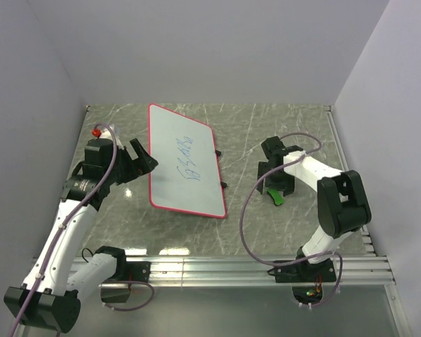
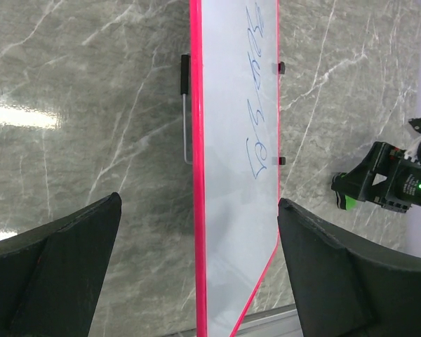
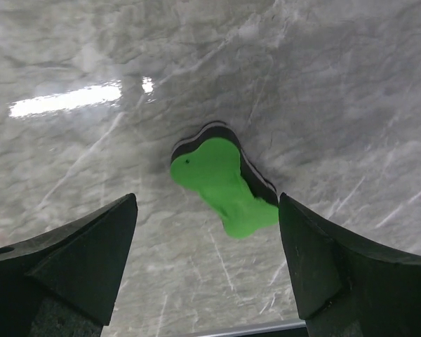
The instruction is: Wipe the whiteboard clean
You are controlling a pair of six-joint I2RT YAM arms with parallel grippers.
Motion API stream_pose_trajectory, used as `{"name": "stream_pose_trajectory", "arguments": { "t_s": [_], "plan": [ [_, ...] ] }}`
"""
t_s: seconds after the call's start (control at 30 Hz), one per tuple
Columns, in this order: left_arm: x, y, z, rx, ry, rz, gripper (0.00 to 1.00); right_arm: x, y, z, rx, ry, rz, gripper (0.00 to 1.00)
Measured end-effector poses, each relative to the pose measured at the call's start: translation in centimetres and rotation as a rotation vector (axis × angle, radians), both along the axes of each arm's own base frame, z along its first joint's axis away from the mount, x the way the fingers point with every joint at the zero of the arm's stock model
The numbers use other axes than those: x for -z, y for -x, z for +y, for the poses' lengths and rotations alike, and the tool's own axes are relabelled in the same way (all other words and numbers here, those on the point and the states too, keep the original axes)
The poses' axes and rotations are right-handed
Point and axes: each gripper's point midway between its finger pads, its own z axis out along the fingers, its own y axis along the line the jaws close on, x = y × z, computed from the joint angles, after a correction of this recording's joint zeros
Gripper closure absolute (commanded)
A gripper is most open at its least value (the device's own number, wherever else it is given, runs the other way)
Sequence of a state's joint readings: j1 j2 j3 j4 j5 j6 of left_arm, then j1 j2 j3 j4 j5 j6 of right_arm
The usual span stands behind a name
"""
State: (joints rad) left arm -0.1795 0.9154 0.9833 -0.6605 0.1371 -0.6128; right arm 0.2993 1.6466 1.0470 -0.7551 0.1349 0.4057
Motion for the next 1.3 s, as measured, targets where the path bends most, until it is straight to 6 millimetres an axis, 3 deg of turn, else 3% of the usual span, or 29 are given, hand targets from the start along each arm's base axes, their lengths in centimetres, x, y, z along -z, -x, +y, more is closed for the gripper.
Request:
{"name": "stream_pose_trajectory", "arguments": {
  "t_s": [0.13, 0.3, 0.63, 0.73, 0.77, 0.97, 1.07, 1.3],
  "plan": [
    [0.0, 0.1, 0.1, -0.004, -0.001, -0.001, 0.02, 1.2, 0.2, -0.2, -0.003, 0.019, 0.038, 0.18],
    [0.5, 0.2, 0.1, -0.003, -0.003, 0.01, 0.02, 1.7, 0.1, -0.2, -0.001, 0.022, 0.043, 0.36],
    [1.2, -0.2, 0.0, -0.003, -0.008, 0.037, 0.02, 2.0, 0.2, -0.6, 0.02, 0.043, 0.037, 0.62],
    [1.2, -0.3, 0.0, -0.003, -0.008, 0.035, 0.02, 1.9, 0.2, -0.7, 0.026, 0.049, 0.037, 0.84],
    [1.3, -0.4, 0.0, -0.003, -0.008, 0.036, 0.02, 1.8, 0.2, -0.7, 0.026, 0.049, 0.038, 1.0],
    [1.6, -1.5, -0.2, -0.002, -0.014, 0.063, 0.01, 0.3, -0.6, 0.0, 0.04, 0.037, 0.028, 1.0],
    [0.9, -2.7, -0.4, 0.001, -0.017, 0.054, 0.01, -1.4, -1.9, 1.3, 0.032, 0.009, -0.007, 1.0],
    [0.0, -6.5, -1.1, 0.016, -0.027, 0.028, 0.08, -7.7, -5.6, 7.1, -0.006, -0.203, -0.13, 1.0]
  ]
}}
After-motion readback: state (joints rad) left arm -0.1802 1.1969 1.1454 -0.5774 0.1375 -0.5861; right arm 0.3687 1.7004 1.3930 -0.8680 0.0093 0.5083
